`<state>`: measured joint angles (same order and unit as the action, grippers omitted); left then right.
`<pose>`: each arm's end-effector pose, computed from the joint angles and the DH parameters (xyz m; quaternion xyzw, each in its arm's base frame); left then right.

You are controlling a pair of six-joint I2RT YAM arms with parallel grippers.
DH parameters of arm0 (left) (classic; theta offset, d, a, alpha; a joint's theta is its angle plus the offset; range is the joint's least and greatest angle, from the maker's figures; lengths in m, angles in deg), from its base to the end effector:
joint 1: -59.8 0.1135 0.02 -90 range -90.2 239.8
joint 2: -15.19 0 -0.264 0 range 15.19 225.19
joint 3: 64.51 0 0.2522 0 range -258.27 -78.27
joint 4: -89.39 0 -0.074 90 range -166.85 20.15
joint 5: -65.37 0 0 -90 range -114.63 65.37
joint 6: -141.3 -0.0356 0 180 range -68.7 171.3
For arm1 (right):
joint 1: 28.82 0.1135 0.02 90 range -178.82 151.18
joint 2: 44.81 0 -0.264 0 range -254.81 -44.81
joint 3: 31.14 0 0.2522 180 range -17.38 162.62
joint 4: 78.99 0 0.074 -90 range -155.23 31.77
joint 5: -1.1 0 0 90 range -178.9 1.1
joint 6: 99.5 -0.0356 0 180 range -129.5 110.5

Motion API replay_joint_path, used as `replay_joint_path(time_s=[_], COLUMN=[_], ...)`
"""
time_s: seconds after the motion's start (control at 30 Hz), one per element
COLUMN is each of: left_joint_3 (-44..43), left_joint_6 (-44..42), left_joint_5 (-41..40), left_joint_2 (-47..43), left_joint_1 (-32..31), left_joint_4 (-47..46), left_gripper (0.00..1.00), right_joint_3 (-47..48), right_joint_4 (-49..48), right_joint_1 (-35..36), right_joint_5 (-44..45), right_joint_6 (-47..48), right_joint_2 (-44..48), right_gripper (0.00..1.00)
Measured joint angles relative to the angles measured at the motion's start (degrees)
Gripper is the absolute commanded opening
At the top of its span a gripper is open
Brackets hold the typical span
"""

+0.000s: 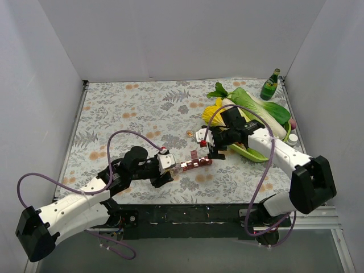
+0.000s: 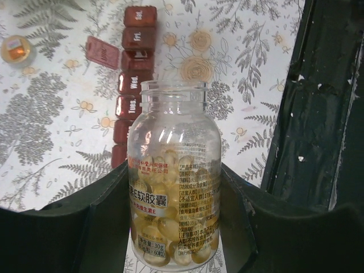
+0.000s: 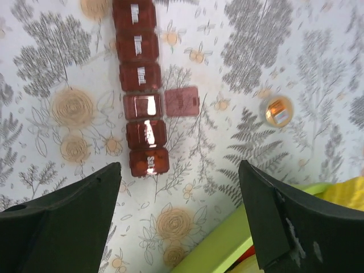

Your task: Sort the pills into containers

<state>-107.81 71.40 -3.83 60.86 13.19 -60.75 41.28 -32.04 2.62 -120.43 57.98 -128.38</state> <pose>0.1133 -0.1382 0.2347 0.2823 0.8183 -0.3933 0.3100 0.2403 0.1687 0.2385 -0.7517 0.5447 0.1666 0.3323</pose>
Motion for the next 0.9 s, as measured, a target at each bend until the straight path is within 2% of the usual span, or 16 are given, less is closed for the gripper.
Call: replay_joint_path(time_s=[0.17,0.33,0.43,0.57,0.7,0.9], left_joint_3=[0.0,0.0,0.8,3.3,3.5,-1.3], left_joint_6=[-0.3,-0.2,1.6,7.3,14.4,24.3], left_joint_5=[1.6,3.0,4.3,5.4,5.2,-0.5], left_joint_2=[3.2,4.2,2.6,-3.9,-8.4,-5.5], left_joint_1=[0.2,1.0,1.6,2.1,2.6,5.6], left_joint_4=[0.0,-2.6,-7.1,-16.8,-31.4,-53.7], left_gripper=[0.0,0.0,0.0,0.0,0.0,0.0], right_joint_3=[1.9,3.6,3.0,2.5,1.6,1.2], right_joint_4=[1.1,5.9,6.0,5.4,3.0,1.3], right_joint_1=[-0.1,-0.6,-3.6,-9.4,-14.4,-17.5], right_joint_5=[-7.2,-13.4,-15.9,-18.7,-21.5,-24.7], right_joint_6=[-5.0,-5.8,-7.5,-10.0,-12.3,-15.0], right_joint_2=[5.1,3.1,3.5,6.4,9.7,10.5], right_gripper=[0.95,0.95,0.95,0.96,0.96,0.96])
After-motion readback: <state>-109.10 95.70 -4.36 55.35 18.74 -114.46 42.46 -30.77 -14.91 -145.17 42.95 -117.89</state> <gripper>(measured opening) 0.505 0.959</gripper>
